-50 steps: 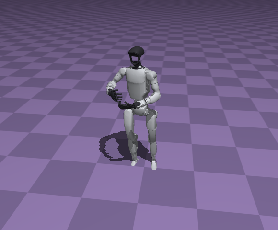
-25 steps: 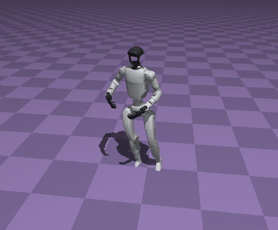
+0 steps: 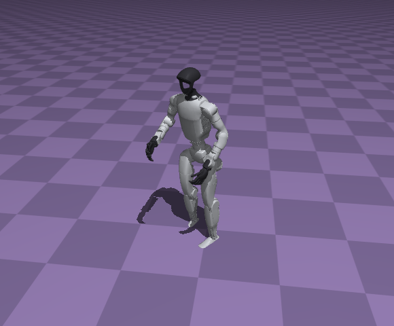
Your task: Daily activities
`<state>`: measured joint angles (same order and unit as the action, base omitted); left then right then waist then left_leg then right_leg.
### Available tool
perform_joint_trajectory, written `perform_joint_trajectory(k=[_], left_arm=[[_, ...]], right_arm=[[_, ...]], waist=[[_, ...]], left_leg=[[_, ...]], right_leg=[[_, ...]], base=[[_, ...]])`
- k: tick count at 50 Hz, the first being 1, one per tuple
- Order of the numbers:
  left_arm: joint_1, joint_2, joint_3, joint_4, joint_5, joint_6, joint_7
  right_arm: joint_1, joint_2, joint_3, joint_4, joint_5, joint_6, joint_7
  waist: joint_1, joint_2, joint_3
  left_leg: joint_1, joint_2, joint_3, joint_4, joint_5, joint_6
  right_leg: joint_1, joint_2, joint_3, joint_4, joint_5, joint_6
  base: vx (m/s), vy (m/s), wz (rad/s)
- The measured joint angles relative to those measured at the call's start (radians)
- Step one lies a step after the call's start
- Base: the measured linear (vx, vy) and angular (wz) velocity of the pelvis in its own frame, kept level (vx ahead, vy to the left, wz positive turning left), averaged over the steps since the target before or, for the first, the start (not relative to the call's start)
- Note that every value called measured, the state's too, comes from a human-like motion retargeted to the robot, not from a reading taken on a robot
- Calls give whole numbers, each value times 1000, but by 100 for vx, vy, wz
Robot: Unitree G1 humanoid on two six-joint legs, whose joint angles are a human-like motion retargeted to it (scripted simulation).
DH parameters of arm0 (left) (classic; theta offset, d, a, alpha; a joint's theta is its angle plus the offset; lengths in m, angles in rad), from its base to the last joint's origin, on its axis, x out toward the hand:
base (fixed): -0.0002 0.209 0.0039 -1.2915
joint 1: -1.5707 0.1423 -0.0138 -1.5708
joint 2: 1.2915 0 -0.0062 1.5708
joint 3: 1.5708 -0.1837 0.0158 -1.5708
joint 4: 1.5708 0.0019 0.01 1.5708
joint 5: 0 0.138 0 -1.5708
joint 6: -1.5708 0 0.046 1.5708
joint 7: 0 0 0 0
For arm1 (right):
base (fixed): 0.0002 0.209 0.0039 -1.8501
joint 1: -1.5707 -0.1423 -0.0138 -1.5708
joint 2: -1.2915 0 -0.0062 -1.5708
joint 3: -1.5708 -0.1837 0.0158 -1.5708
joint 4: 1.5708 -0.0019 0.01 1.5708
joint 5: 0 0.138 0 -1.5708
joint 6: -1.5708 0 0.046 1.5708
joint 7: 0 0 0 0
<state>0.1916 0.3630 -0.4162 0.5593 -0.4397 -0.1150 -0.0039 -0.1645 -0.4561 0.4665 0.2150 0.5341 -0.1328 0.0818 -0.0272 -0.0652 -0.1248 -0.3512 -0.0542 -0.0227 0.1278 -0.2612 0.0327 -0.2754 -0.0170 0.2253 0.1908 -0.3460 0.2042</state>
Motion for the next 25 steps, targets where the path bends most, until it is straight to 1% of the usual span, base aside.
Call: perform_joint_trajectory(k=[2,3,5,7,10,13,15,17,18,20,23,25], left_arm=[[-28,4,-14,-29,3,-9,4],[-38,4,-18,-55,0,-16,10],[-60,9,-14,-125,-15,-33,24],[-82,17,-7,-216,-28,-51,46],[-112,35,19,-359,-31,-77,87],[-132,54,63,-484,-6,-97,135],[-135,61,100,-546,18,-105,171],[-124,59,142,-582,42,-108,211],[-114,56,165,-594,56,-106,235],[-87,34,208,-582,66,-108,273],[-31,-18,258,-487,45,-101,318],[5,-57,276,-374,8,-90,334]], right_arm=[[-14,0,15,-34,-4,-22,-32],[-17,-1,21,-54,-5,-34,-49],[-17,-7,28,-94,-6,-62,-84],[-6,-19,27,-129,-9,-90,-119],[24,-39,25,-166,-20,-127,-160],[67,-55,17,-180,-33,-147,-184],[98,-60,8,-177,-46,-153,-196],[131,-52,-7,-164,-62,-152,-211],[146,-42,-18,-155,-72,-151,-220],[173,-21,-40,-134,-85,-148,-242],[198,23,-79,-101,-99,-149,-289],[198,51,-102,-83,-99,-155,-323]], waist=[[-13,1,5],[-12,6,5],[-1,22,3],[-8,33,3],[-16,33,3],[-10,17,3],[1,1,3],[22,-13,7],[40,-14,18],[68,-23,21],[111,-25,23],[132,-25,28]], left_leg=[[29,-12,25,-50,15,4],[41,-9,47,-72,21,4],[56,6,91,-107,29,5],[61,1,102,-124,34,8],[60,-20,115,-121,30,18],[51,-43,125,-86,12,34],[45,-57,134,-53,-2,47],[43,-62,145,-15,-20,62],[52,-54,150,10,-36,70],[51,-50,165,42,-48,84],[42,-31,191,87,-60,101],[35,-17,207,117,-66,112]], right_leg=[[-39,-36,-16,56,6,5],[-66,-68,-90,93,14,-17],[-117,-143,-290,179,8,-89],[-148,-158,-341,260,-42,-108],[-166,-160,-368,371,-118,-116],[-143,-151,-381,444,-173,-120],[-108,-139,-383,457,-191,-120],[-51,-117,-385,417,-188,-121],[2,-94,-389,358,-172,-124],[63,-76,-400,268,-162,-133],[144,-55,-427,103,-137,-156],[188,-43,-424,4,-104,-161]], base=[[3,28,-103],[1,26,-149],[0,24,-162],[-2,22,-99],[-4,20,-74],[-6,15,-76],[-8,11,-84],[-8,7,-104],[-8,5,-121],[-9,1,-125],[-11,-4,-125],[-11,-7,-108]])
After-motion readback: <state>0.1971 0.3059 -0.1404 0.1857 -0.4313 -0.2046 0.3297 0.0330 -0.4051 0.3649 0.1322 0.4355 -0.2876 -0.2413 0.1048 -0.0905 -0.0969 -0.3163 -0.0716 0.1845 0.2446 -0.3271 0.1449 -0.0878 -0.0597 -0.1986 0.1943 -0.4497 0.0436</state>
